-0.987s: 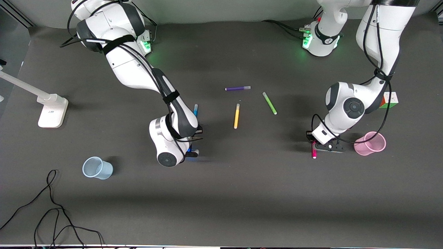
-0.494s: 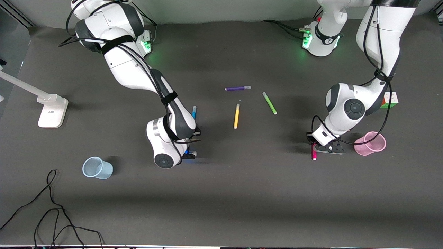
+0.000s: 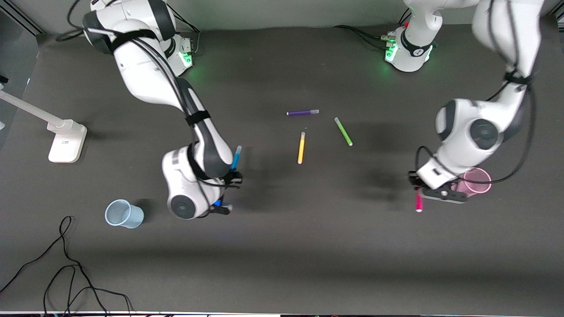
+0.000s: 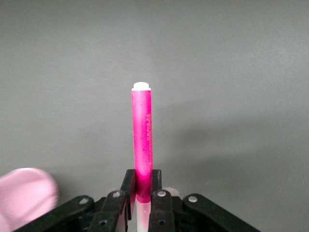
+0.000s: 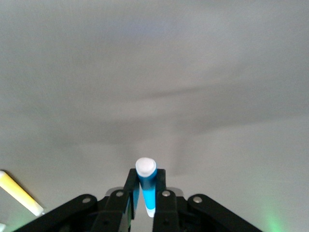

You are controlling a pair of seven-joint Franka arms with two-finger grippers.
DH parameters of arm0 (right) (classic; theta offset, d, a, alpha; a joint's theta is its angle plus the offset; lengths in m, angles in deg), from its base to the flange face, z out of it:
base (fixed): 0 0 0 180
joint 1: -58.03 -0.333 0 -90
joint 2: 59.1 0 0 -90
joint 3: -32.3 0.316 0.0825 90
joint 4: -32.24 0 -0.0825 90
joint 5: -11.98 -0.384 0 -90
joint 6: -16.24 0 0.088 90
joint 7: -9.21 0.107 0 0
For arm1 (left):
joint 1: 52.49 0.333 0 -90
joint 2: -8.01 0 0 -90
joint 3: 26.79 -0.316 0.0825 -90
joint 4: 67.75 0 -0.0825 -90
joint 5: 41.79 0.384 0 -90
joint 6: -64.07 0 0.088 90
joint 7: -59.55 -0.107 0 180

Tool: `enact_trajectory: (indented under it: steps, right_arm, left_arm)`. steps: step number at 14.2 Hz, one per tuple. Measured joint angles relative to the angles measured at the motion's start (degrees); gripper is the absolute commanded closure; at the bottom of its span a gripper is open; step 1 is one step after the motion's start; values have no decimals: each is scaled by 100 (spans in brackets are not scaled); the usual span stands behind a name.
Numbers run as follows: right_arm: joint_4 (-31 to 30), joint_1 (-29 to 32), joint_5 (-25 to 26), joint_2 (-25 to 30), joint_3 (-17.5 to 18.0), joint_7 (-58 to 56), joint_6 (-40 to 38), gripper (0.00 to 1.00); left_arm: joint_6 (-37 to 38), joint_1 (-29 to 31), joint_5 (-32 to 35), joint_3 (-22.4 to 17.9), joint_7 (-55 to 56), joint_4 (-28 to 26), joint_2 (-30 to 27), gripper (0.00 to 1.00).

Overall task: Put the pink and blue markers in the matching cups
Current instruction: 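Carry the blue marker over the blue cup while the left gripper carries pink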

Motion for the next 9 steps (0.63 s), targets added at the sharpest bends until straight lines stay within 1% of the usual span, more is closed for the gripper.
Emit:
enact_trajectory:
  steps: [2, 5, 7, 9]
  right_arm:
    - [153, 0, 139, 206, -440, 7, -2, 100]
    - [372, 17, 459, 454, -1099, 7, -2, 100]
    - [486, 30, 541, 566, -1505, 7, 9, 100]
    - [659, 40, 553, 602, -1918, 6, 63, 100]
  left_arm:
    - [360, 438, 6, -24, -991, 258, -211, 100]
    - [699, 1015, 6, -49, -2260, 441, -230, 100]
    - [1010, 1282, 13, -57, -2678, 481, -201, 100]
    - [1190, 1478, 232, -57, -3032, 485, -192, 100]
